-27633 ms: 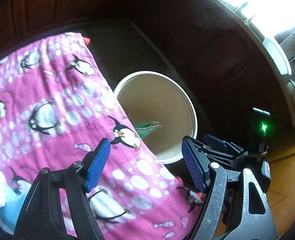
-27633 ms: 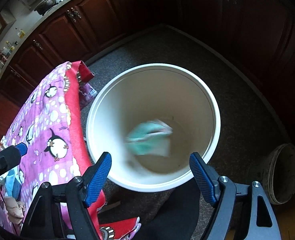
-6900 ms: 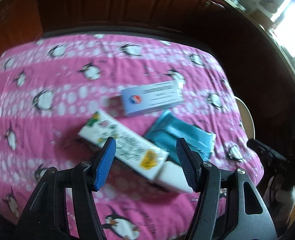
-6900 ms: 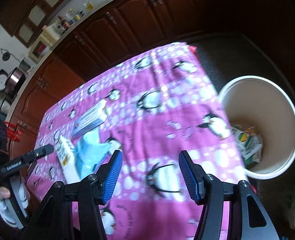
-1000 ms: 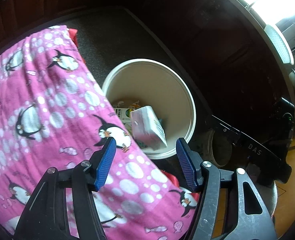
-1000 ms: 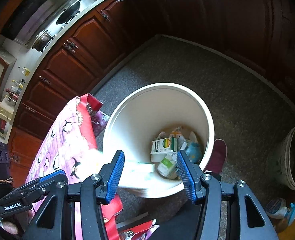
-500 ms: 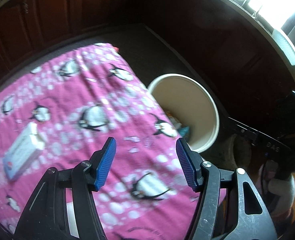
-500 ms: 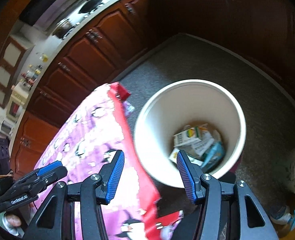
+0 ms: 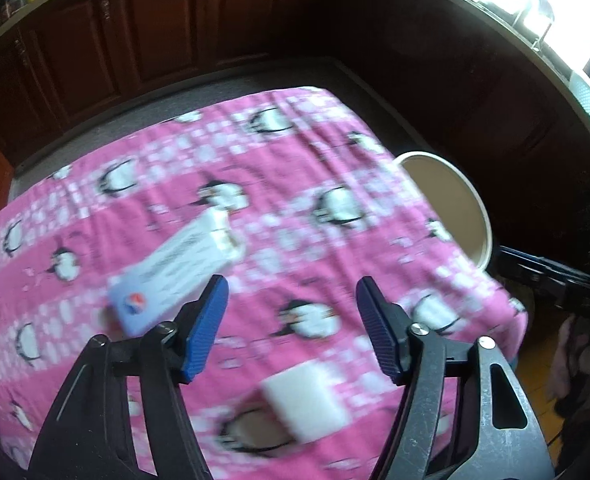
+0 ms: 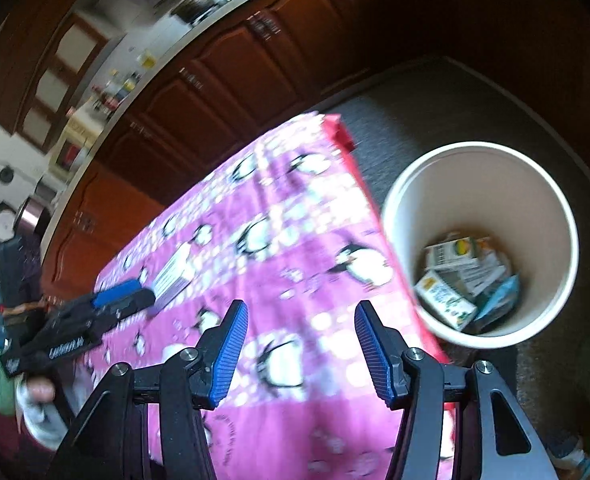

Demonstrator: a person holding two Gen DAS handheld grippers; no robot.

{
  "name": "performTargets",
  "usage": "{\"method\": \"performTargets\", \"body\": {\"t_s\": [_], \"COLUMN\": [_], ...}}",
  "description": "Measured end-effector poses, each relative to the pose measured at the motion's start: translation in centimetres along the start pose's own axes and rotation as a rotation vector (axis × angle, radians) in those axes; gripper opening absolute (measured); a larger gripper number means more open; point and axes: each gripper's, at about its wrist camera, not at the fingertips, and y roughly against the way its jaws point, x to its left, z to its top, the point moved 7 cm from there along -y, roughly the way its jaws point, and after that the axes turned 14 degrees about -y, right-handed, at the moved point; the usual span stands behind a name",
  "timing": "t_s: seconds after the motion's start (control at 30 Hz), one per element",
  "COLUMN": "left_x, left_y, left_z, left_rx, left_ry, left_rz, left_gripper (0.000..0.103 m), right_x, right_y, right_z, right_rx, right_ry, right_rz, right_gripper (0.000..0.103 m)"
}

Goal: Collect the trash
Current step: 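Move both open tools back over the table, then grasp the white Levamlodipine tablet box with the left tool while the right tool grasps the white foam block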

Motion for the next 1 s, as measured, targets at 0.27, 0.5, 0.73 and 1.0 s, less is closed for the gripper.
{"method": "performTargets", "body": {"t_s": [0.27, 0.5, 0.73, 1.0], "left_x": [5.0, 4.5, 5.9, 7.7], "left_y": [-1.2, -4.4, -6.8, -7.2], "left_z": [-2.3, -2.4, -1.7, -3.1], "left_rx": [0.022, 0.088, 0.131, 0.164], "left_ry": [-0.071, -0.246, -0.285, -0.143], "left_rz": [0.073, 0.132, 0.190, 0.203], "left_gripper": [0.073, 0.073, 0.073, 0.064], "right_x": [3.8, 5.7, 7.0, 10.7], "right_y": [-3.0, -5.0, -6.0, -8.9], "right_z": [-3.3, -5.5, -6.6, -9.9], "right_rx": [0.110, 0.180, 0.224, 0.291], "right_ry": [0.080, 0.128, 0.163, 0.261], "right_rz": [0.029, 0.027, 0.034, 0.022], "right_gripper": [0.057, 0.058, 0.060, 0.062]}}
